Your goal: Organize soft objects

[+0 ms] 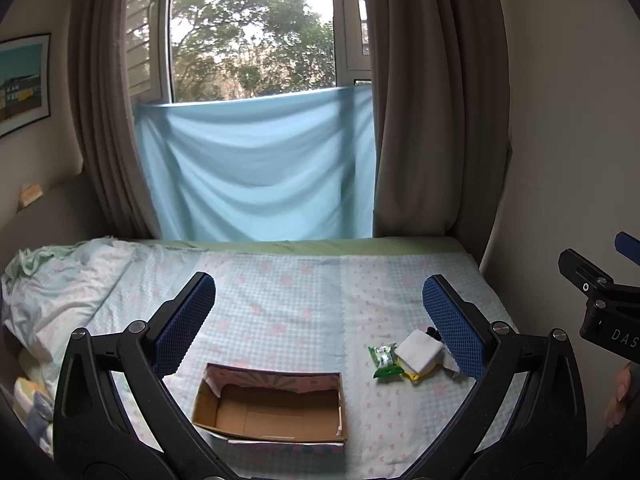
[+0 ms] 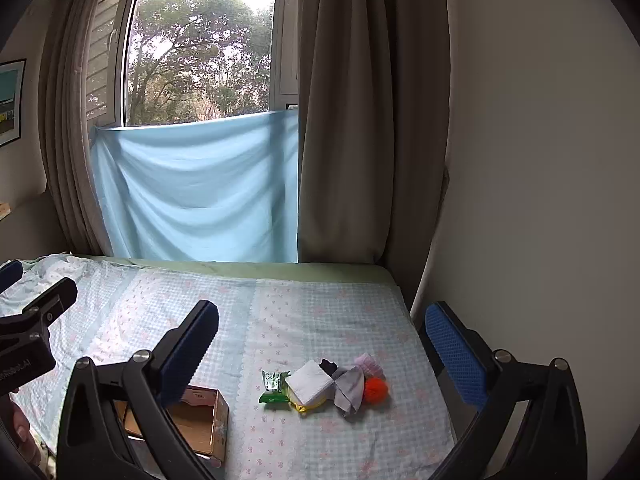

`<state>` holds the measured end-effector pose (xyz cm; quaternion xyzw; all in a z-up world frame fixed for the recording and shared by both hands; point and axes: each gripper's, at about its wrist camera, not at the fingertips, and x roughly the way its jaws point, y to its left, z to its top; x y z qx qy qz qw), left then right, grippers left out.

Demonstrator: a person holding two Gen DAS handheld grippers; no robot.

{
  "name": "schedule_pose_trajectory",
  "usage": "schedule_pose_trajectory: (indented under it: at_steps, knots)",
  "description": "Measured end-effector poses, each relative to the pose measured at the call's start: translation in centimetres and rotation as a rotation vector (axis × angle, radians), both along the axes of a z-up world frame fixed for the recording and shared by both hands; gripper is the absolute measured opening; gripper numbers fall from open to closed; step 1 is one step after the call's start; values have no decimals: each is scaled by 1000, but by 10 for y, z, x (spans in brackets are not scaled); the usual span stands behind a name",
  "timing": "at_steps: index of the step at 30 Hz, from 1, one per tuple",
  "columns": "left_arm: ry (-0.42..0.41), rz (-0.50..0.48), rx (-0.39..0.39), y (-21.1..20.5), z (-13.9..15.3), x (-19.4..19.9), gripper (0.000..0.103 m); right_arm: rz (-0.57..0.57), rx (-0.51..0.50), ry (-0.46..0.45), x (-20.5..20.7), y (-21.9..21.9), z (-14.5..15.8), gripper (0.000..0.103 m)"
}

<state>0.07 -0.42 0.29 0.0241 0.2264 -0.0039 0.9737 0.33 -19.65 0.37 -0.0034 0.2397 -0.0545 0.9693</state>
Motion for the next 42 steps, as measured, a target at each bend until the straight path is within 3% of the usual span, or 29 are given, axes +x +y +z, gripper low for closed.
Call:
schedule_pose_trajectory:
  at_steps: [42]
  knots:
    - [18, -35, -12, 3, -7, -18, 103, -12, -32, 4, -15, 6, -14, 103]
